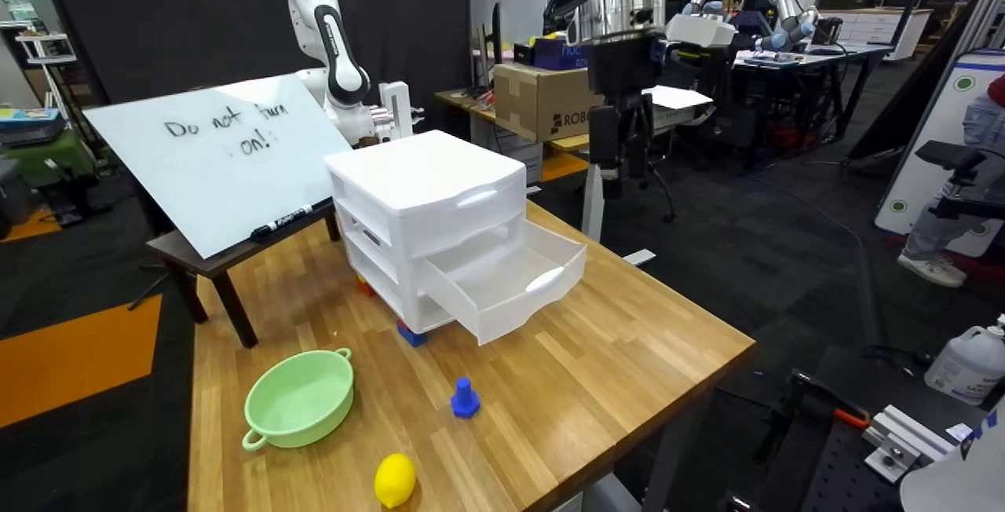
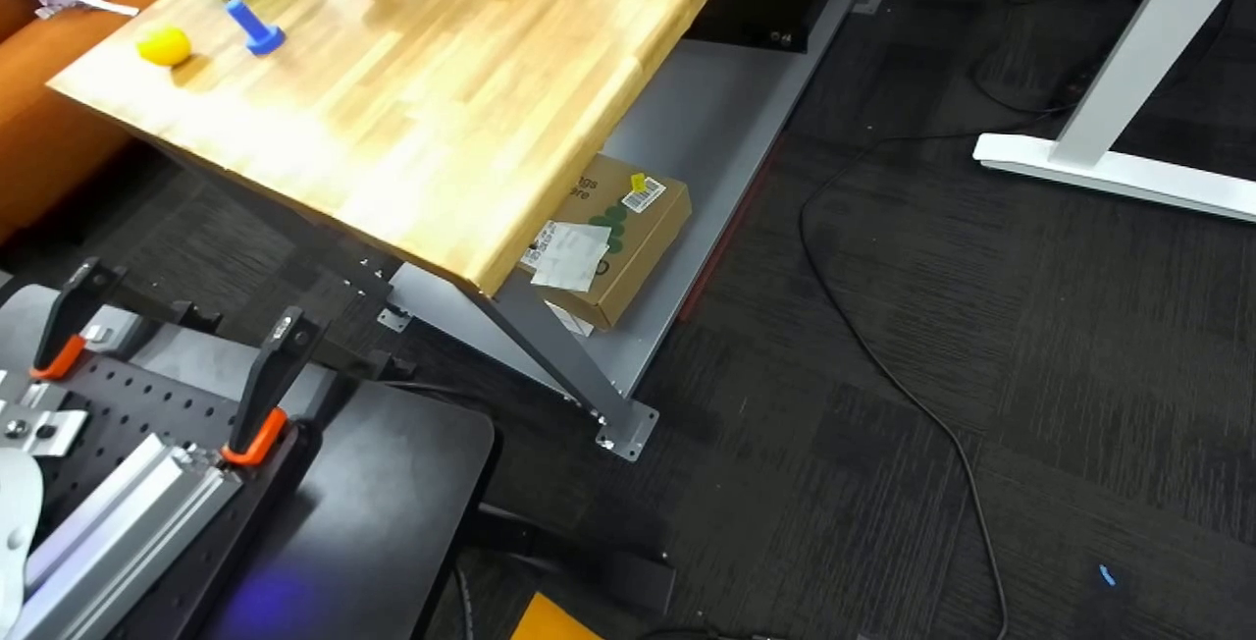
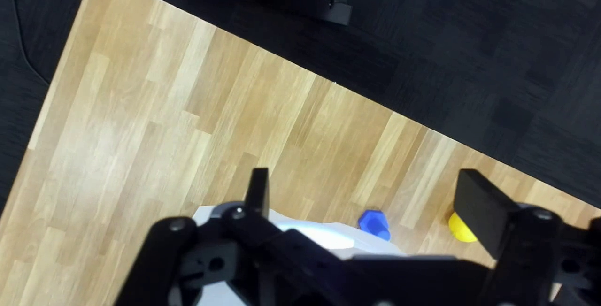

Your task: Pick up the lemon from the green pot then place it inside the open drawer

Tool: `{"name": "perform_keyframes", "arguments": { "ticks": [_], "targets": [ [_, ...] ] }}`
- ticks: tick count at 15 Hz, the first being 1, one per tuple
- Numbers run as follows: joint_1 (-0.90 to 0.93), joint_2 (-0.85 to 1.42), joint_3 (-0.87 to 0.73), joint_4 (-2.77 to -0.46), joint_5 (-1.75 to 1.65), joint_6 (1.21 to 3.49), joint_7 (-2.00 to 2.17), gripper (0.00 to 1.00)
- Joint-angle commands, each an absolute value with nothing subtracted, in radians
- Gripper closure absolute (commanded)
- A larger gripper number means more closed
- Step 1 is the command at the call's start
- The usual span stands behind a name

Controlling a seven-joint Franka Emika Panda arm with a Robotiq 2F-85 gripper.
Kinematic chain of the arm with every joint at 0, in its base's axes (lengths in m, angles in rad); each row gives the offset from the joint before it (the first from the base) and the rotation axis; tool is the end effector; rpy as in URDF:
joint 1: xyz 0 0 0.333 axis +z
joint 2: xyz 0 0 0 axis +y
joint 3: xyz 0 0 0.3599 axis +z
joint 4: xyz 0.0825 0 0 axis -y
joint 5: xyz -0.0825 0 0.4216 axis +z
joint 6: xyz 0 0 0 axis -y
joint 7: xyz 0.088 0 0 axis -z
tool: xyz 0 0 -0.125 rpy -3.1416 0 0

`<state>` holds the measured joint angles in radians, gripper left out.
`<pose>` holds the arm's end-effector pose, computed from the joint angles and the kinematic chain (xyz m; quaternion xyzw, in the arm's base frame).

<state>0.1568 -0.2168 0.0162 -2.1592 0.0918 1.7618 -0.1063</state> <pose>0.4812 0.0943 0.4876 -0.9871 -0.1255 0.0914 0.0393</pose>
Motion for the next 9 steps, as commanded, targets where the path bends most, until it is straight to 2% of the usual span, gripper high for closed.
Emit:
{"name": "perform_keyframes", "arguments": {
  "ticks": [1,9],
  "targets": [
    [0.133,-0.221,0.038,-2.157,0.096,1.759,-0.110,0.00],
    [0.141,-0.224,0.049,-2.141,0.094,1.740,-0.135,0.00]
  ]
}}
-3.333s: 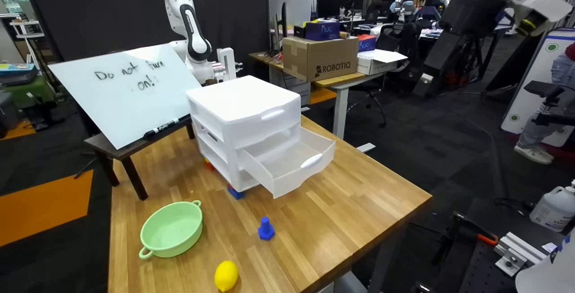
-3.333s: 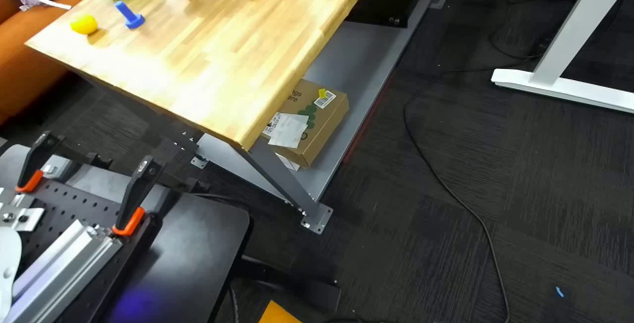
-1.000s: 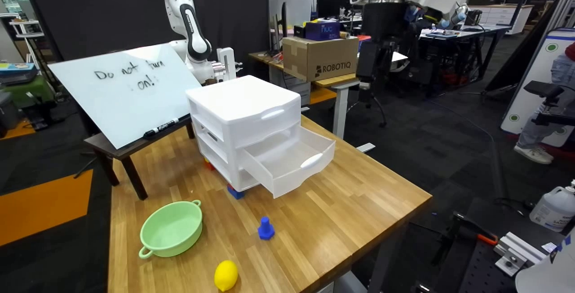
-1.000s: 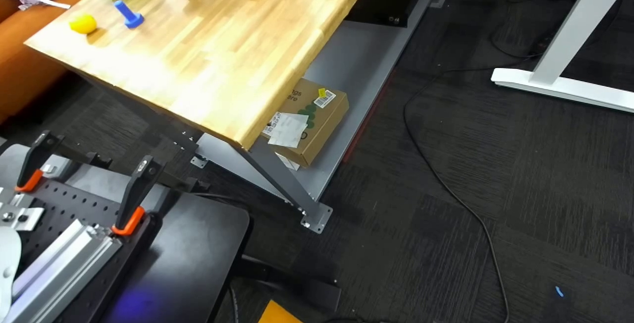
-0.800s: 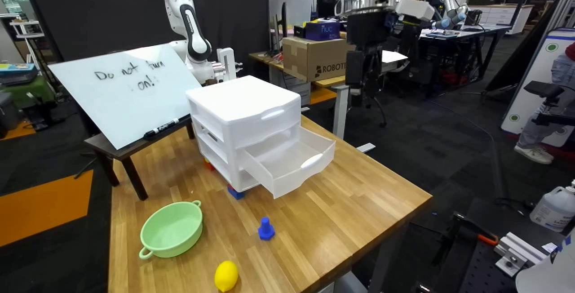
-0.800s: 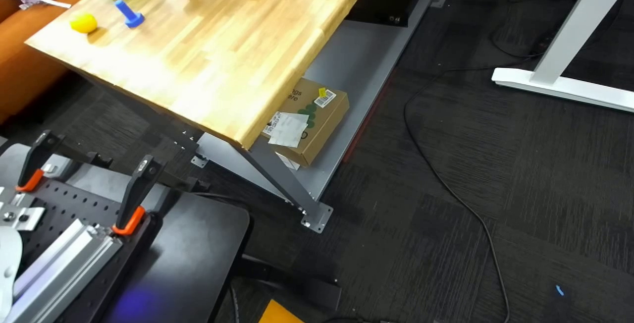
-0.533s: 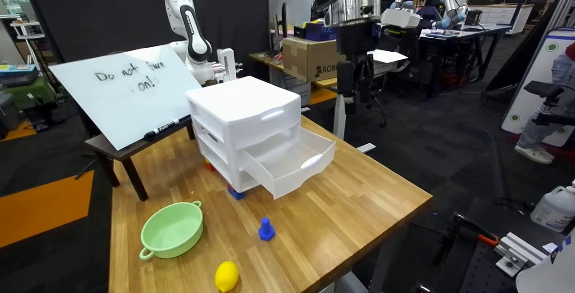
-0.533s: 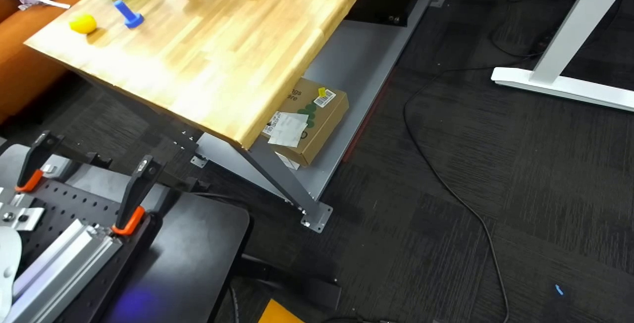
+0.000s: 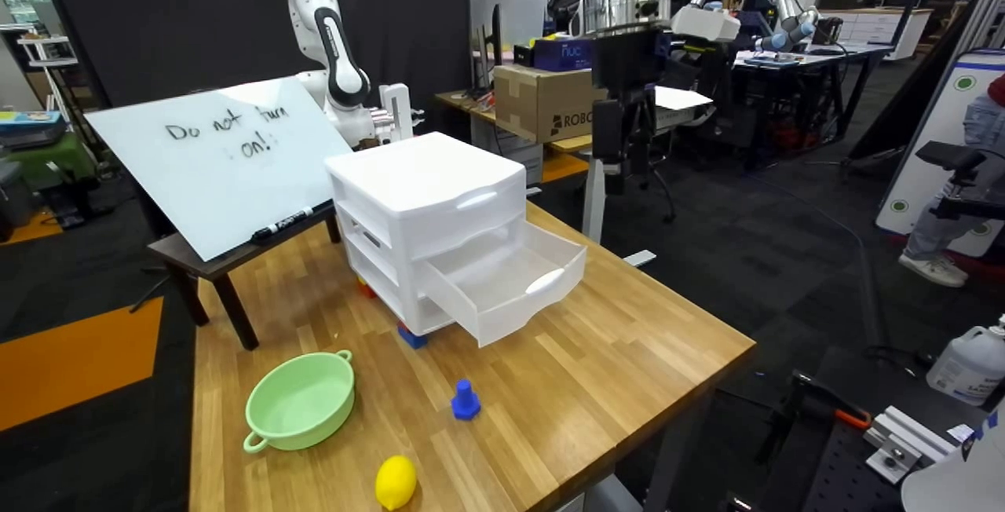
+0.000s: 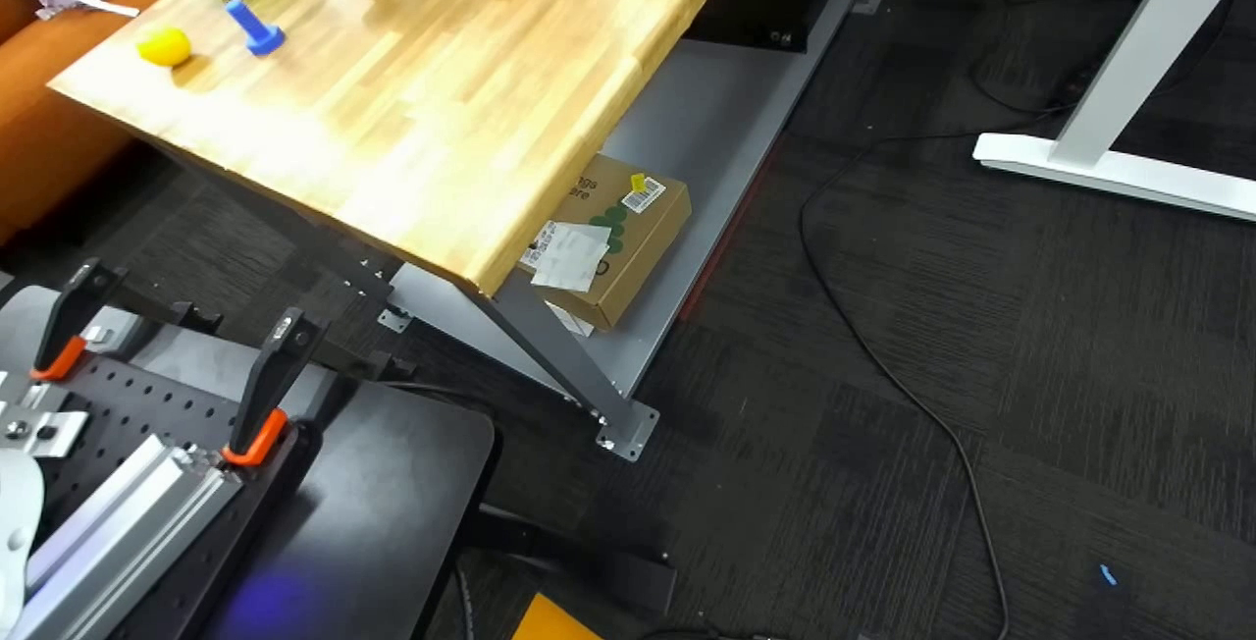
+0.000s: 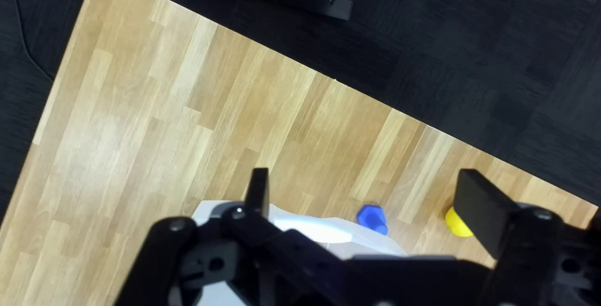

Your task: Pick up the lemon from the green pot then place it inside the open drawer

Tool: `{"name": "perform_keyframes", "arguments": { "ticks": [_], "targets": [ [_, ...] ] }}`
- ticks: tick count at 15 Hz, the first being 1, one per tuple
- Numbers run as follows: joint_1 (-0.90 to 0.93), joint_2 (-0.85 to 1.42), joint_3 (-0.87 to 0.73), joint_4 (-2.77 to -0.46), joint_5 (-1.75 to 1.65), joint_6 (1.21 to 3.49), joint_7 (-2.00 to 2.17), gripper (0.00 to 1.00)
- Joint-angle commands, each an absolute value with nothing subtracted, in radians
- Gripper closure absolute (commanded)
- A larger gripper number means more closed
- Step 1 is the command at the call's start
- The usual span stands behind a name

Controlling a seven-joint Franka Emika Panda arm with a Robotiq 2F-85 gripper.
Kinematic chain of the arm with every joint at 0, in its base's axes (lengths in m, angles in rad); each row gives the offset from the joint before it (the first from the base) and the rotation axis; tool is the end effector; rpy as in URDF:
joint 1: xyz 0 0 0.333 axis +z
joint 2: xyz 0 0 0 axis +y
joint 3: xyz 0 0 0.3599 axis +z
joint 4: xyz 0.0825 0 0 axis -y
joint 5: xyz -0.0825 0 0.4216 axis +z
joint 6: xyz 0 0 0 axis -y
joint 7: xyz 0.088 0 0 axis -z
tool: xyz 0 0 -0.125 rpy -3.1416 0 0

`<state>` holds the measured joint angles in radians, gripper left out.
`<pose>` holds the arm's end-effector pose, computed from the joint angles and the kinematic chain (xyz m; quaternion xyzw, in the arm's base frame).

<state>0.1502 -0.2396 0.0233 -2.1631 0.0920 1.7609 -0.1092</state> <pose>0.4766 0.0940 0.4967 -0.9876 -0.1275 0.0824 0.0389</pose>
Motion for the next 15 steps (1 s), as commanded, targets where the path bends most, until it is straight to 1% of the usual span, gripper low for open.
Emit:
{"name": "perform_keyframes", "arguments": {
  "ticks": [1,8,15],
  "targets": [
    [0.148,-0.207,0.062,-2.132,0.086,1.730,-0.136,0.00],
    [0.221,0.020,0.185,-2.056,0.062,1.688,-0.148,0.00],
    [0.282,0.261,0.258,-1.889,-0.010,1.611,-0.163,0.00]
  ]
}}
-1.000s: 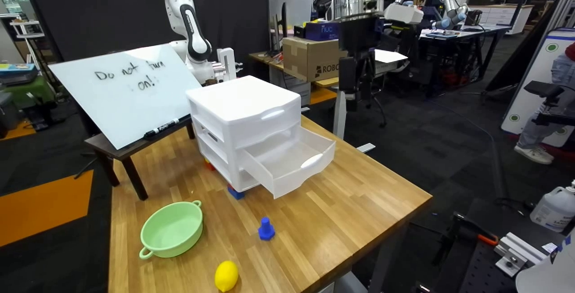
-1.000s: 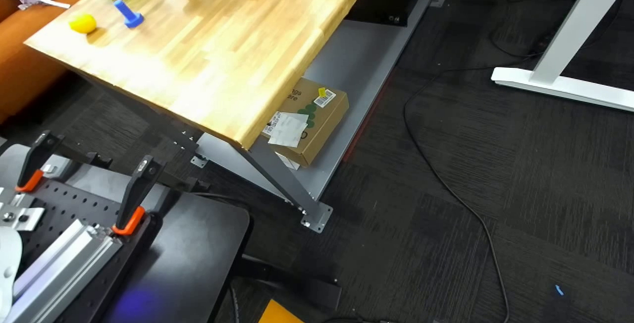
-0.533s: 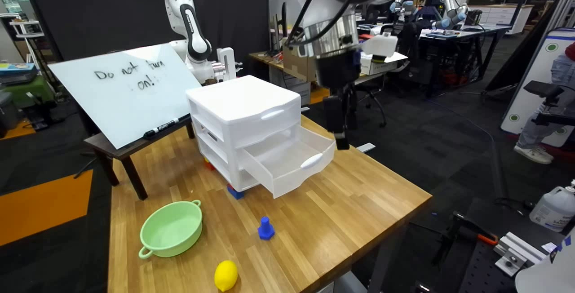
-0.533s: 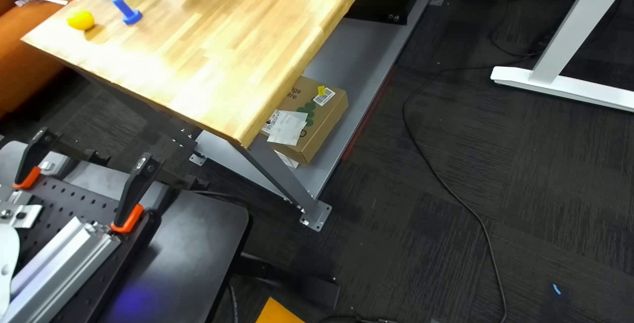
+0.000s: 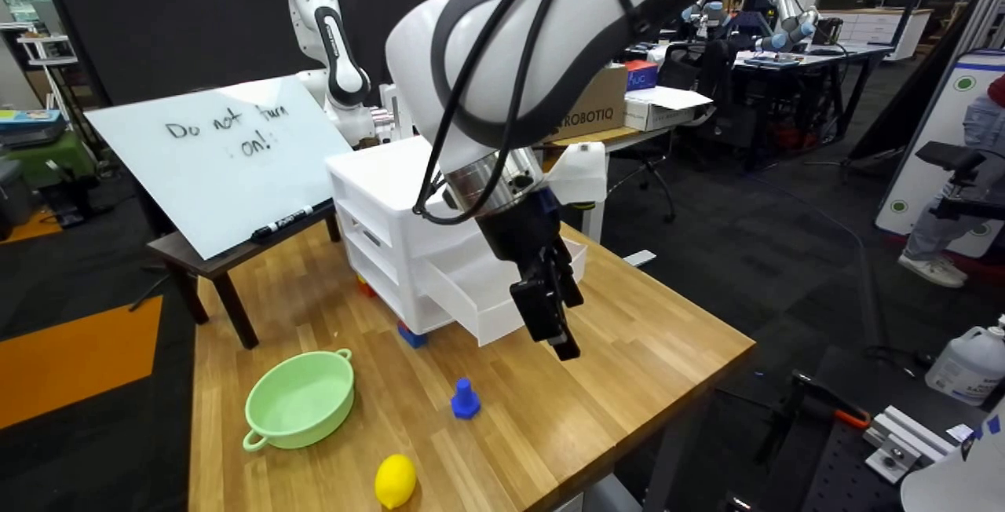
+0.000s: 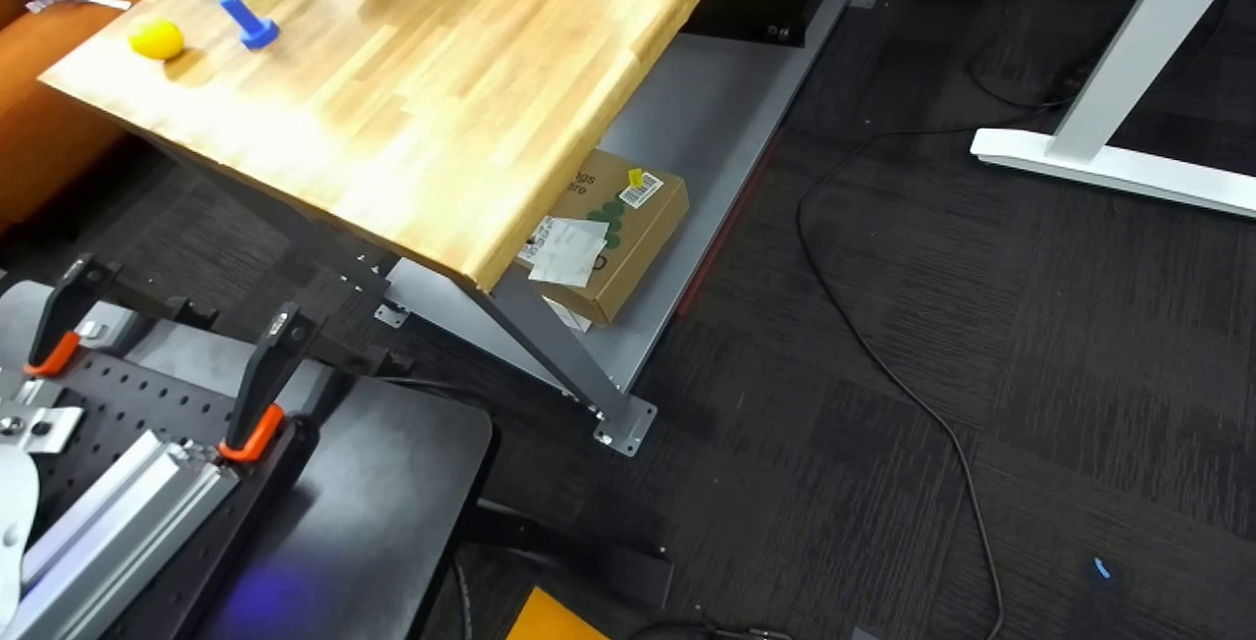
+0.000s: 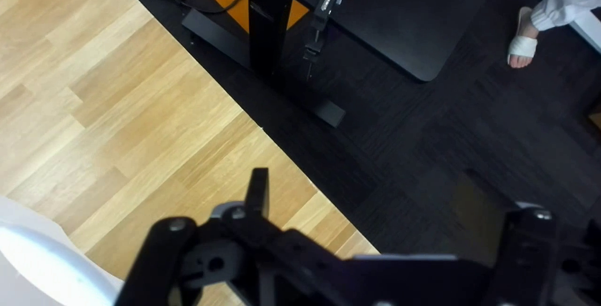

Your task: Pick up the lemon from the green pot then place it inside the open drawer

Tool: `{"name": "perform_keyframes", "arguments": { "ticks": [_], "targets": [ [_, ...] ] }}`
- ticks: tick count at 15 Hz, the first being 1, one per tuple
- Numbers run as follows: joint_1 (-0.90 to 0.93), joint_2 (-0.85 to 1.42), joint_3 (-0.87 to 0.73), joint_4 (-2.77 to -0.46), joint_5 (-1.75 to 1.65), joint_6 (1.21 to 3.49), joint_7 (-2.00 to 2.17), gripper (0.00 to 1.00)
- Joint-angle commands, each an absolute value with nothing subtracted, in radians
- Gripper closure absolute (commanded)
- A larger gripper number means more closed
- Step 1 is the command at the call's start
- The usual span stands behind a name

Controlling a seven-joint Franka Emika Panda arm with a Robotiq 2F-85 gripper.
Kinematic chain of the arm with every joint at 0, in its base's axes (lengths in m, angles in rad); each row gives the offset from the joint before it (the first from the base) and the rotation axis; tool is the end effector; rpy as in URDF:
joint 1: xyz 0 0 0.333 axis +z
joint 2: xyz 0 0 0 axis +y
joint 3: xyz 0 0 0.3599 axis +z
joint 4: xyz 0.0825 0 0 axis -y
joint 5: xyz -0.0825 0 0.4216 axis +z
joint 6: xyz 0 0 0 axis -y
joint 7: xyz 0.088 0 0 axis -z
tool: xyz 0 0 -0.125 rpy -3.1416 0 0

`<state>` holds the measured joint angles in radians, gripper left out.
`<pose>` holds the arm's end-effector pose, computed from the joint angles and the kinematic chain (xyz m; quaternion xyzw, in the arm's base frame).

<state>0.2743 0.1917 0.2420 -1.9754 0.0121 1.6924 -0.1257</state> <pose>0.4930 0.2776 0.3538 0.9222 0.3078 -0.2335 0.0173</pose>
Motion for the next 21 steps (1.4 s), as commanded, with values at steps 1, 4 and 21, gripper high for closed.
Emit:
{"name": "perform_keyframes", "arguments": {
  "ticks": [1,4,21],
  "targets": [
    [0.276,0.221,0.253,-1.948,0.007,1.675,-0.132,0.00],
    [0.279,0.242,0.255,-1.936,0.007,1.674,-0.131,0.00],
    [0.302,0.365,0.294,-1.785,0.000,1.675,-0.271,0.00]
  ]
}}
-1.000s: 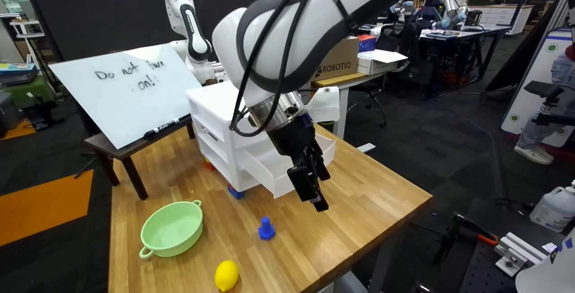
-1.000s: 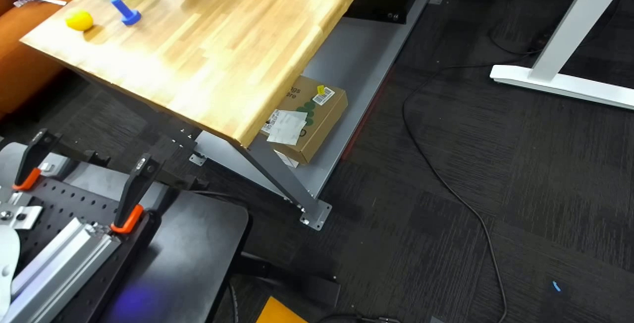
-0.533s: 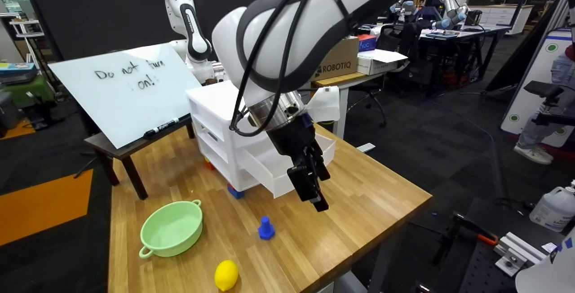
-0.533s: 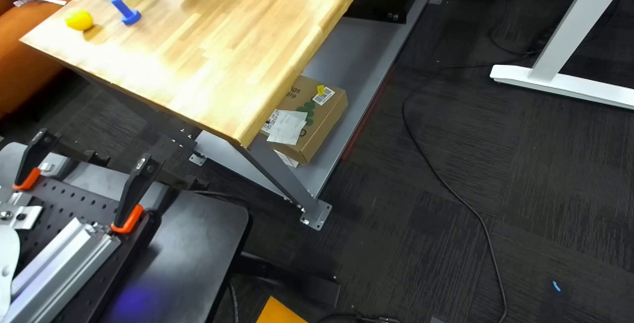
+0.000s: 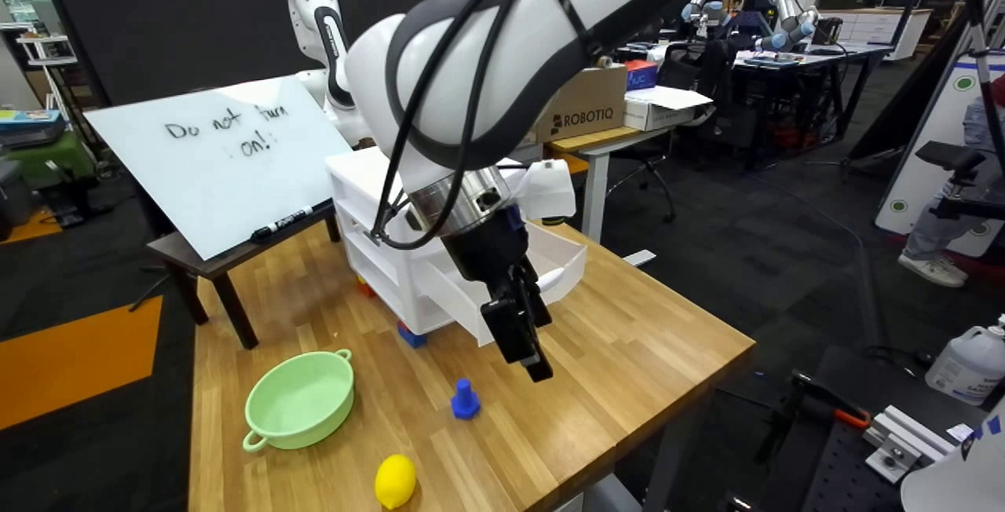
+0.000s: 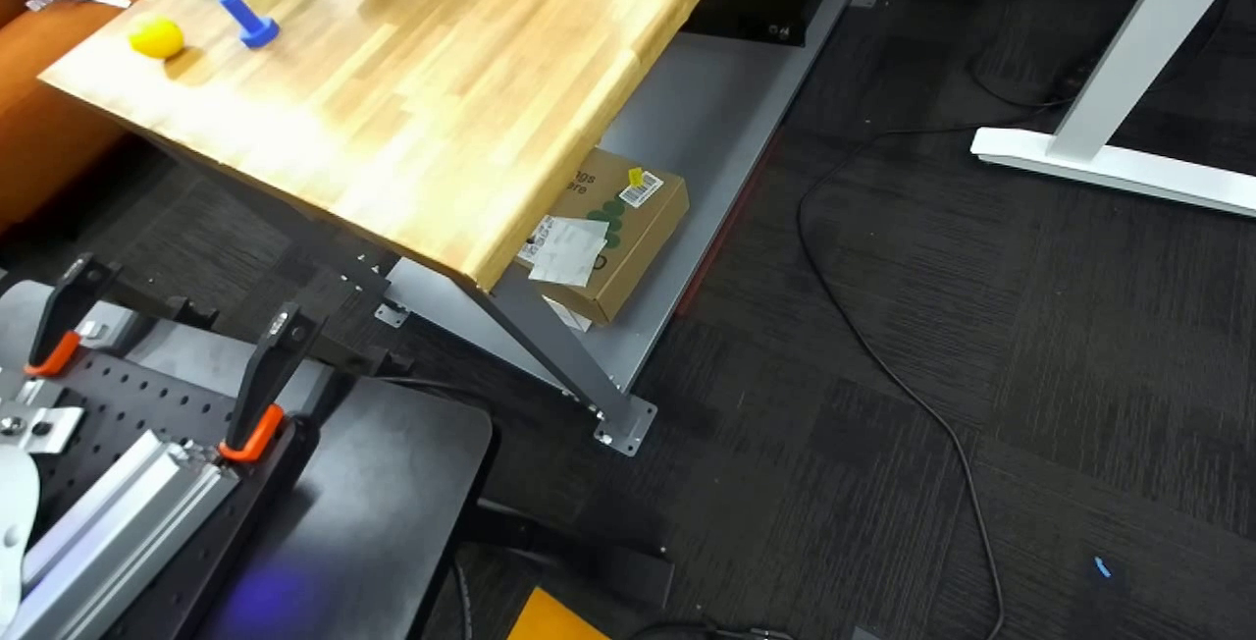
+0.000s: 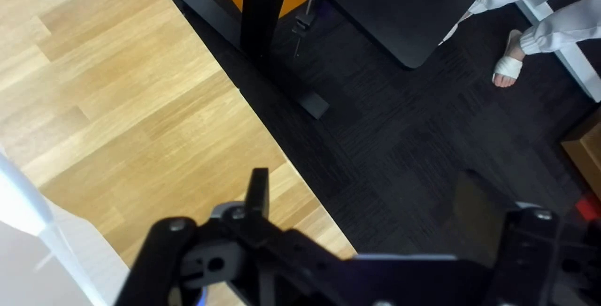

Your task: Pick up the lemon from the green pot then place it inside the open drawer

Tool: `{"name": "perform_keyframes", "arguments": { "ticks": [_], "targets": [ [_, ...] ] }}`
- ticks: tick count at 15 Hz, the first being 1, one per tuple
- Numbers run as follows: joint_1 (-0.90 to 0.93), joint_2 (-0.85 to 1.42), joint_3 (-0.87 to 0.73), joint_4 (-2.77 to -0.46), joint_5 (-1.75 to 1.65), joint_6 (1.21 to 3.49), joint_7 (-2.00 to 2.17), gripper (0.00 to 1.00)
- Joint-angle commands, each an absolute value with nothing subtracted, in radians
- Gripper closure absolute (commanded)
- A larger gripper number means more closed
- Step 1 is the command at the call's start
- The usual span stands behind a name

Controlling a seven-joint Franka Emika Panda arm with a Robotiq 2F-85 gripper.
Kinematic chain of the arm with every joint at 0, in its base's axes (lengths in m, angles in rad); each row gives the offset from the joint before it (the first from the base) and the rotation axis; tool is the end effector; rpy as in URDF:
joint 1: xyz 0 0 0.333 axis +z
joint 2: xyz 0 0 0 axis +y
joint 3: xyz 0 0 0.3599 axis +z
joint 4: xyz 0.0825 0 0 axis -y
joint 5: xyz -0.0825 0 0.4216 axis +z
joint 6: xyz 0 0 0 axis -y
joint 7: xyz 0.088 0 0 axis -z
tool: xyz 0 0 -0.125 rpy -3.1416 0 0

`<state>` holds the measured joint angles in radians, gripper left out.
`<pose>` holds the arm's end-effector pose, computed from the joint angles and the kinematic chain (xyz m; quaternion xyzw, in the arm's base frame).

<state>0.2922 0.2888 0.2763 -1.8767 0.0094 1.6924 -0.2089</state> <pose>0.5075 0.3170 0.3415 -0.8992 -0.3704 0.2330 0.0018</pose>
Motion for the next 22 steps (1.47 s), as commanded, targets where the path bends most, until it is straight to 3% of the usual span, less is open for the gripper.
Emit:
{"name": "perform_keyframes", "arguments": {
  "ticks": [1,10,18,19,22],
  "targets": [
    [0.311,0.401,0.303,-1.748,-0.004,1.672,-0.294,0.00],
    [0.397,0.736,0.334,-1.389,-0.058,1.576,-0.478,0.00],
    [0.510,1.008,0.318,-0.995,-0.132,1.312,-0.549,0.00],
    [0.483,0.942,0.327,-1.125,-0.110,1.409,-0.522,0.00],
    [0.501,0.991,0.324,-1.044,-0.118,1.357,-0.527,0.00]
  ]
}}
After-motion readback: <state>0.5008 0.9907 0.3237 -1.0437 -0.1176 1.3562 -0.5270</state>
